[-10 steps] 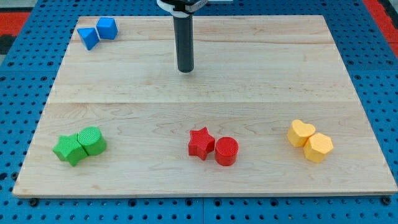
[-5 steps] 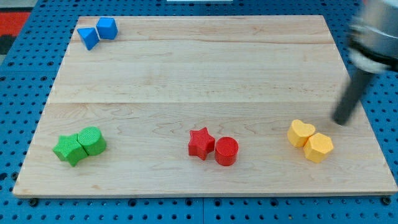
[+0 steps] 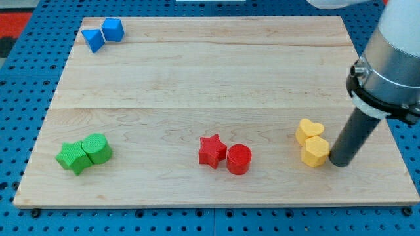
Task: Push the yellow blocks slightly towards the top of the board
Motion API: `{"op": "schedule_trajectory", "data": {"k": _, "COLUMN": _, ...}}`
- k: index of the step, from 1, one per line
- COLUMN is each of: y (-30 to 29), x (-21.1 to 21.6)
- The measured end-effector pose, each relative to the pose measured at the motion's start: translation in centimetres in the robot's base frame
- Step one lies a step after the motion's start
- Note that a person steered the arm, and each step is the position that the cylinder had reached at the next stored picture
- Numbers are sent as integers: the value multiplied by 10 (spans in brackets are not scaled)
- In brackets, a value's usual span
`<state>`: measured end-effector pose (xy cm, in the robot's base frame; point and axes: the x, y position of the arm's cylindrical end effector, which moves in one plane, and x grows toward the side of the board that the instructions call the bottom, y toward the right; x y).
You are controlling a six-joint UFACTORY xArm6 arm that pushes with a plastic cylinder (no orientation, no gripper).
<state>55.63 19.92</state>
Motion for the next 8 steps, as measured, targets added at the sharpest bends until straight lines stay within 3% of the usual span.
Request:
{"op": "schedule_trajectory", "data": {"k": 1, "y": 3, "x": 33}}
{"op": "schedule_trajectory", "data": {"k": 2, "y": -39, "x": 23}}
{"op": "schedule_trajectory", "data": {"k": 5, "y": -35, "x": -68}}
{"op": "schedule_trajectory", "data": {"k": 7, "y": -44, "x": -154}}
{"op": "schedule_trajectory", "data": {"k": 8, "y": -45, "x": -157}}
